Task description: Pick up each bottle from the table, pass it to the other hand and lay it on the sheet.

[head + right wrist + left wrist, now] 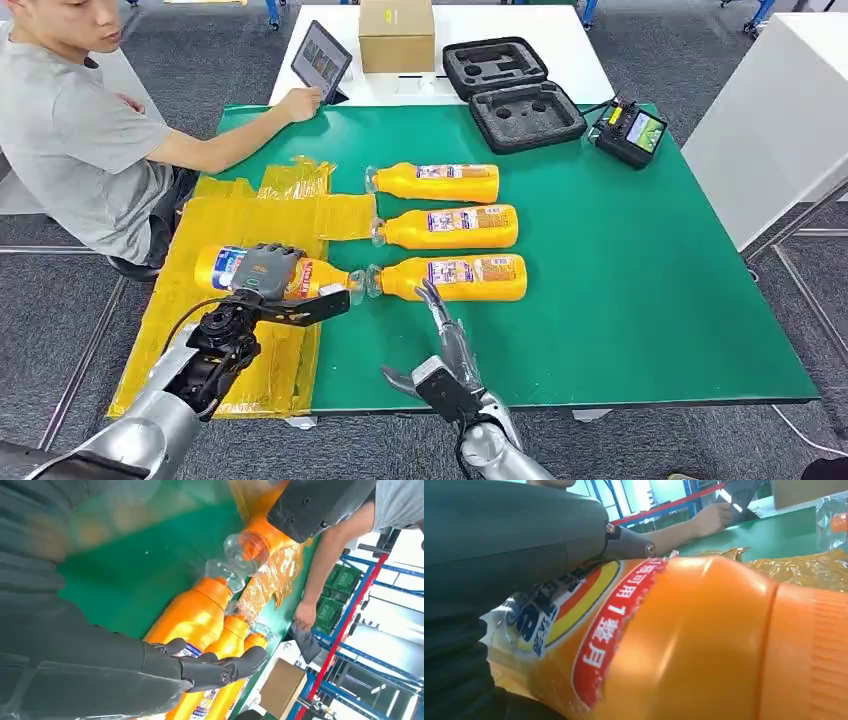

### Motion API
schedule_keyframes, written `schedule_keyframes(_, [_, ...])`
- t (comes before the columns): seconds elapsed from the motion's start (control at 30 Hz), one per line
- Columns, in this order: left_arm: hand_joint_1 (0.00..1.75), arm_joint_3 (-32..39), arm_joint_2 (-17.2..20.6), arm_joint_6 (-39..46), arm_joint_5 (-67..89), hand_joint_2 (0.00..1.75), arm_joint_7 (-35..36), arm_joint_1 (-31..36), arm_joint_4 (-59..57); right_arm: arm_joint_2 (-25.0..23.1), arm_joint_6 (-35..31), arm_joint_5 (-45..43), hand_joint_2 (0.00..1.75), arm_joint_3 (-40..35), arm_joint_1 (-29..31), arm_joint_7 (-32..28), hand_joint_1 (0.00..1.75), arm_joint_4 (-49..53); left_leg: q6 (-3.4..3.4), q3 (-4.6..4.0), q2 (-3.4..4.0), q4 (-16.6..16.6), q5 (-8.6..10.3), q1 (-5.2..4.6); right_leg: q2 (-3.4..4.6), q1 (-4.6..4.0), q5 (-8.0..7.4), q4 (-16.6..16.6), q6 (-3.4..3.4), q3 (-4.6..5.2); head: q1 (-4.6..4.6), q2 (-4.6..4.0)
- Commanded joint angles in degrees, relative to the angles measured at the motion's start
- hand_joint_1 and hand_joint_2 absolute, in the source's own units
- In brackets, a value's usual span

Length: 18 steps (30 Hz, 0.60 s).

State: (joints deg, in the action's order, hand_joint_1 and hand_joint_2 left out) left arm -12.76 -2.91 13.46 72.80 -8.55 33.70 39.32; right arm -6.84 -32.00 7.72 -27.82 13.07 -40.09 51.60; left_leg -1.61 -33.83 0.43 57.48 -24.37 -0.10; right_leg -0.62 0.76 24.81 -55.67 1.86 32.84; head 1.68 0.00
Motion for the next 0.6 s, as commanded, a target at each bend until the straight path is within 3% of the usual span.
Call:
schedule_keyframes(0.03, [0.00,0.07,0.27,0.92,0.68,1.75,4.21,2.99,-3.93,-0.64,0.22,-0.13,1.75,1.06,1.97,0.09,0.00,-3.06,0.10,0.09,-0.02,0.03,-0.06,0.10,0.05,-0.09,0.03,0.02,-0.09,-0.11,0.00,0.00])
schedule_keyframes(0.6, [0.00,1.33,0.52,-0.76,-0.44,1.75,5.22,2.79,-3.60,-0.87,0.24,0.12,1.75,1.20,2.56,0.09,0.00,-3.90,0.10,0.11,0.00,0.01,-0.06,0.08,0.08,-0.07,0.04,0.01,-0.09,-0.12,0.00,0.00])
